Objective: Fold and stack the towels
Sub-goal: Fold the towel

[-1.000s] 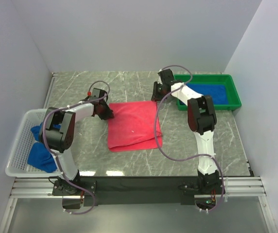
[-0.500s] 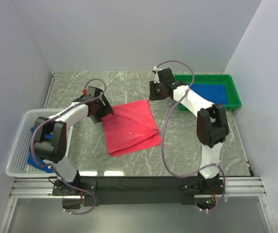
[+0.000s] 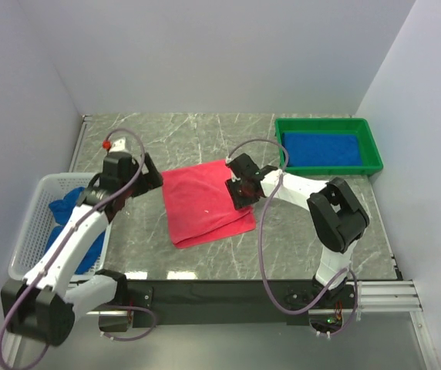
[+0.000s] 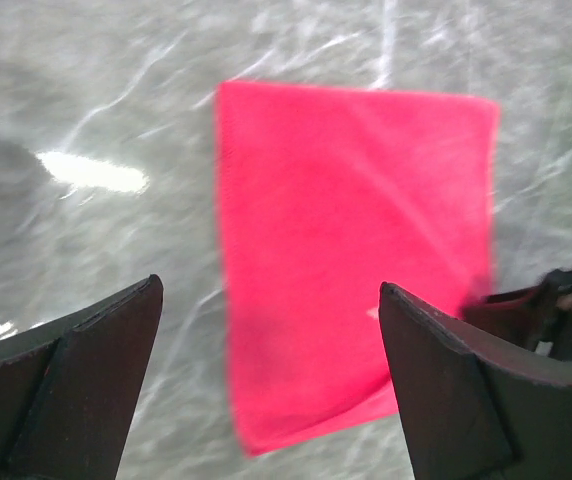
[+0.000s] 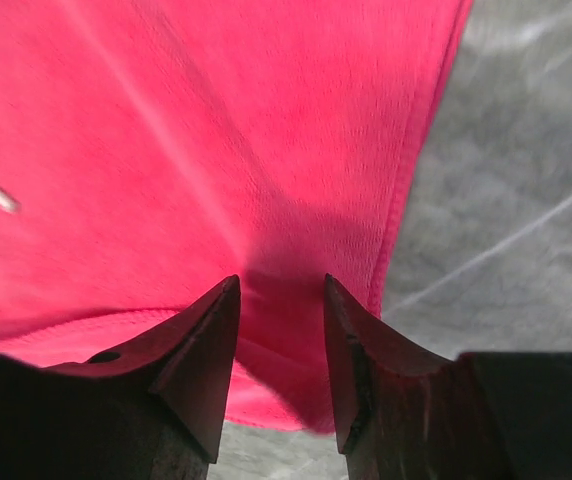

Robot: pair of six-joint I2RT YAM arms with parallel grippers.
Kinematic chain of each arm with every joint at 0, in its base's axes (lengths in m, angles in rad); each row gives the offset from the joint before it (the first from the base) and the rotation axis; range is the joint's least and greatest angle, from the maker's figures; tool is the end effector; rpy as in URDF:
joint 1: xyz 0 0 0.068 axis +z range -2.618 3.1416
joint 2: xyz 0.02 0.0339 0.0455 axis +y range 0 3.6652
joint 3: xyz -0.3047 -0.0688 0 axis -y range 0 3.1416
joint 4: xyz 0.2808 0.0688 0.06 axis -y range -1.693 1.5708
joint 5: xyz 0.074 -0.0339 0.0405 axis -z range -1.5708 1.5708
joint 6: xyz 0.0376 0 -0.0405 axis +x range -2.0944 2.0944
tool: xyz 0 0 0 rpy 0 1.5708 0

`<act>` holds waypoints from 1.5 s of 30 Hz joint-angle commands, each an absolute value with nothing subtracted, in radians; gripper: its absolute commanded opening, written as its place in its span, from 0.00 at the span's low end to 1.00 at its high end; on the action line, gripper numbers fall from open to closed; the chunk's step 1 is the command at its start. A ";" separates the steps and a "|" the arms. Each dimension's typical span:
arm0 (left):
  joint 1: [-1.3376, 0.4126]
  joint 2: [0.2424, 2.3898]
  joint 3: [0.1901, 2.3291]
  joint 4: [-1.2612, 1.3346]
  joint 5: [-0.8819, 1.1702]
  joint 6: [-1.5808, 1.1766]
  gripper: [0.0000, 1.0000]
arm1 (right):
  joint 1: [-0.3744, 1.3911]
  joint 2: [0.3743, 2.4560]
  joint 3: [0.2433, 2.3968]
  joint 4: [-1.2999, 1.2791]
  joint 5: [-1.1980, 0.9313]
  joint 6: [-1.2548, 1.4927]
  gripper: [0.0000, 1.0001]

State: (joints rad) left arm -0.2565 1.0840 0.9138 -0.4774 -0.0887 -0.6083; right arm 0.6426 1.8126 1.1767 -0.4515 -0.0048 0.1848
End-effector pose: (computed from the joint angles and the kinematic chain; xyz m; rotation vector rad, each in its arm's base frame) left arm 0.2458 -0.0610 0.3271 -0.4409 2.1981 -0.3769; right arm 0.3252 0.2437 0.1920 -0.6114 2.6174 0.2723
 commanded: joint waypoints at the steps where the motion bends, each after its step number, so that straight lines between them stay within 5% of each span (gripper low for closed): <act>1: -0.252 0.971 0.810 -0.486 -0.182 -0.554 0.95 | 0.669 1.723 1.146 -0.445 0.054 0.210 0.46; 26: -0.259 0.933 0.713 -0.491 -0.009 -0.696 0.89 | 0.749 1.497 0.805 -0.278 0.034 0.360 0.43; 41: -0.491 0.999 0.565 -0.465 -0.057 -1.005 0.77 | 0.557 1.049 0.528 -0.002 0.005 0.632 0.40; 45: -0.520 1.015 0.505 -0.425 -0.069 -1.045 0.72 | 0.492 1.035 0.448 0.092 -0.081 0.672 0.65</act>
